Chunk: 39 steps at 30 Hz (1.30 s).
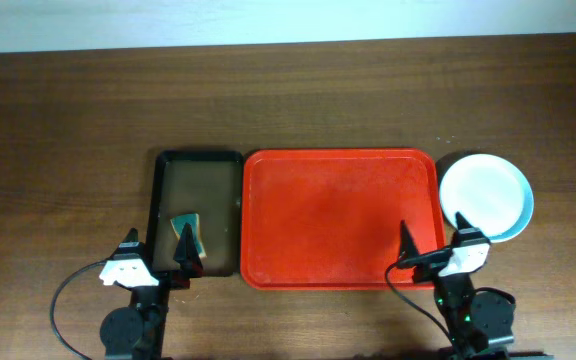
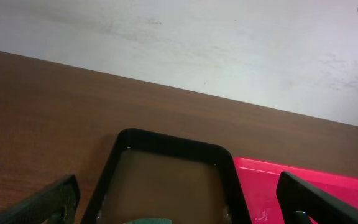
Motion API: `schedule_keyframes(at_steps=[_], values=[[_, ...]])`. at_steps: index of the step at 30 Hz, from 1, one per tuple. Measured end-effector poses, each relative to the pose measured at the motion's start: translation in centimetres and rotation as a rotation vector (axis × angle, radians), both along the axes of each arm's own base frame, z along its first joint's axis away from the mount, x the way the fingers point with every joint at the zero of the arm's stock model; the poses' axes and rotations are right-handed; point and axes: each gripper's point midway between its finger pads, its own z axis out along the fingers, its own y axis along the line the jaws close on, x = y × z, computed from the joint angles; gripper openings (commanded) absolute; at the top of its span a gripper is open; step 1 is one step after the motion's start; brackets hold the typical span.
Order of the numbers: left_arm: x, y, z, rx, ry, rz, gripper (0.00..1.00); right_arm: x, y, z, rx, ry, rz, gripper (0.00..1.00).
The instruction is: Clean dirty plates on tray and stack at the side
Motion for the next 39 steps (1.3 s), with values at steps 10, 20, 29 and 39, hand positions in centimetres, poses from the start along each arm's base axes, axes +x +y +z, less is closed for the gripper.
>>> schedule_keyframes(at_steps=[10,20,29,39], values=[[0.0,0.0,0.0,0.000,0.000,0.000,0.99,-0.9,4.4,0.0,-0.001,0.001,0.181,0.98],[0.0,0.0,0.0,0.000,0.000,0.000,0.99,0.1,-2.4,0.3,-0.251,-0.026,-0.135,0.98],[0.0,0.0,0.0,0.000,0.000,0.000,0.99,0.1,-1.4,0.2,-0.260,-0.029,-0.074,0.99],[0.0,0.0,0.0,0.000,0.000,0.000,0.99,0.1,-1.4,0.2,-0.266,-0.028,-0.073,0.99]])
